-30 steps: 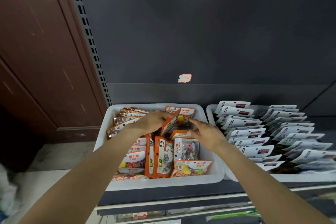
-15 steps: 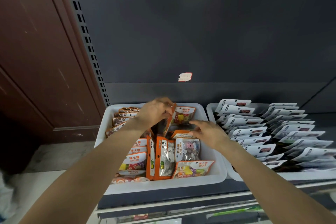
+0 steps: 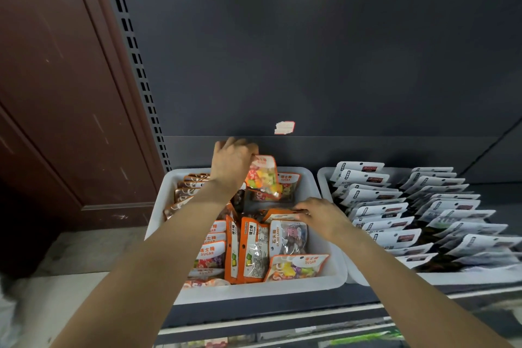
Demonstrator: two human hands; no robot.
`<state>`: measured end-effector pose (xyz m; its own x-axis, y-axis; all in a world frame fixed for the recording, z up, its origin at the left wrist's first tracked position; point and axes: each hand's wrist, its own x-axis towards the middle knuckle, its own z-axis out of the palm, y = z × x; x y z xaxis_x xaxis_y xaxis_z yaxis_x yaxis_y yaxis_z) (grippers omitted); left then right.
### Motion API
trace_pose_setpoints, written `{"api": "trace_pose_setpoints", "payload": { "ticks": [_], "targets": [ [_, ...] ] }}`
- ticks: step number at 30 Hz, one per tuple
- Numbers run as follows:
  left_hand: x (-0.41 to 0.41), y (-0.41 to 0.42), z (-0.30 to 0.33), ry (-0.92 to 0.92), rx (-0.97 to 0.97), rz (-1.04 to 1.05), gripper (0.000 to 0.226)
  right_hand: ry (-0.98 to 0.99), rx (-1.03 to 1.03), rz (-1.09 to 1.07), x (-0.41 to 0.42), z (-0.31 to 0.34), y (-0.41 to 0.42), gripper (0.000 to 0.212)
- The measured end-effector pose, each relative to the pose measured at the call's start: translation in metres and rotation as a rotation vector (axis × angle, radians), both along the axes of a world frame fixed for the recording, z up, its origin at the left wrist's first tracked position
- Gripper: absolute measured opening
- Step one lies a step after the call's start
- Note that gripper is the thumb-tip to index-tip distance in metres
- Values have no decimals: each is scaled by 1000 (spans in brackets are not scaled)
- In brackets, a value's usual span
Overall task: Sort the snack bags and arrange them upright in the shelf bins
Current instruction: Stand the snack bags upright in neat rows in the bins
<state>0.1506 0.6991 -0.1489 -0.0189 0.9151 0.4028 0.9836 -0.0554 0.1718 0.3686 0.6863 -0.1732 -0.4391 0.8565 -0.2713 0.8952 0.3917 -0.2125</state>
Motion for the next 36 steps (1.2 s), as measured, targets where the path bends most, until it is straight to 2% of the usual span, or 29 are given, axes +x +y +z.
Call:
{"api": "trace_pose_setpoints", "payload": {
  "ticks": [3, 7, 9, 14, 17, 20, 22, 25, 27, 31, 33, 36],
  "targets": [
    [8, 3, -2, -47, -59, 9, 20, 14, -2, -13, 3, -1, 1, 33],
    [28, 4, -14, -130, -262, -173, 19, 9, 30, -18, 5, -5, 3, 32],
    [36, 5, -21, -169, -295, -215, 21, 6, 46, -15, 6, -7, 4, 32],
    [42, 8, -32, -52, -379, -237, 32, 36, 108, -32, 8, -8, 3, 29],
    [34, 4, -32, -83, -311, -221, 31, 70, 130, -19, 9, -7, 1, 29],
    [22, -9, -31, -164, -194, -304, 23, 69, 138, 7, 10, -7, 0, 29],
    [19, -18, -30, -191, -297, -404, 23, 73, 134, 9, 11, -7, -1, 30],
    [20, -21, -35, -99, -521, -420, 30, 80, 115, 10, 13, -7, -3, 29],
    [21, -17, -39, -95, -567, -394, 29, 57, 91, 4, 12, -6, -2, 31],
    [21, -14, -42, -138, -631, -400, 25, 19, 53, -60, 9, -1, -2, 53],
    [20, -13, -45, -96, -590, -376, 27, 13, 54, -68, 8, -2, -2, 49],
    [19, -10, -50, -23, -515, -347, 30, 20, 46, -61, 3, 0, 0, 29]
  ]
}}
